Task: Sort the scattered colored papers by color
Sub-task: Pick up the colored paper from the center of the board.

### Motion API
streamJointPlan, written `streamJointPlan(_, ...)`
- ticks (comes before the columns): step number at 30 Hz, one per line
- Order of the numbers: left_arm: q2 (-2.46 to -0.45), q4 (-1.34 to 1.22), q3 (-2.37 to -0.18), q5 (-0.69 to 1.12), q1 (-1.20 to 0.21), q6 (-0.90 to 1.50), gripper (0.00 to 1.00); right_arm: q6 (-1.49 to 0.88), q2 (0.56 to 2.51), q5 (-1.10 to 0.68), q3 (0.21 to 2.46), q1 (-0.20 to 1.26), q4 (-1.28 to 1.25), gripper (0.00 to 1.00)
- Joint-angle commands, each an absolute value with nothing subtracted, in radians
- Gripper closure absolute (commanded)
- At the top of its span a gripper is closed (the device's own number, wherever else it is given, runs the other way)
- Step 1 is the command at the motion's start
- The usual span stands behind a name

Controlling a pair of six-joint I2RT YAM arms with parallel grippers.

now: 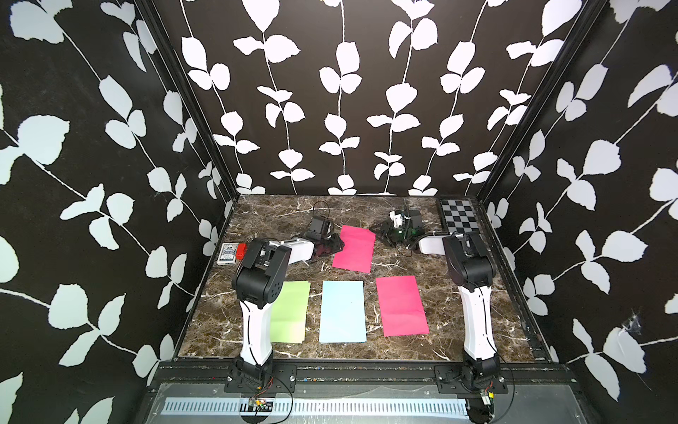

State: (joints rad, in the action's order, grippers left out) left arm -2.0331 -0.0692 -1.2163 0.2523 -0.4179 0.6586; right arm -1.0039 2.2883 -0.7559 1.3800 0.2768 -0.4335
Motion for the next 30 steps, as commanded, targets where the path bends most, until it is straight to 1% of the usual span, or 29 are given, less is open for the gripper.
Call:
streamJointPlan(1,-2.074,0.002,-1.218,0.255,-0.414,0.664,0.6,-1.033,2.302,-0.761,1.318,0.285,-0.338,0.47)
streamJointPlan(5,-2.075,0.002,-1.221,0.254,-0.415,0.667,0.61,-1.055,2.284,-0.782,1.254,0.291,-0.38,0.47)
streamJointPlan(14,-2.077,0.005,-1.218,0.251,-0.415,0.675,0.61,-1.082,2.204,-0.795,1.188,0.334,-0.417,0.48)
streamJointPlan(21,-2.08,-0.006,-1.213,0.256,-0.415,0.692,0.61,-1.143,2.144,-0.762,1.127,0.376,-0.471,0.47)
streamJointPlan(24,-2.08,-0.012,-1.21,0.258,-0.415,0.698,0.61,-1.132,2.118,-0.727,1.114,0.394,-0.451,0.48)
streamJointPlan(30,-2.08,-0.018,-1.206,0.257,-0.414,0.704,0.61,-1.196,2.09,-0.677,1.068,0.412,-0.479,0.56)
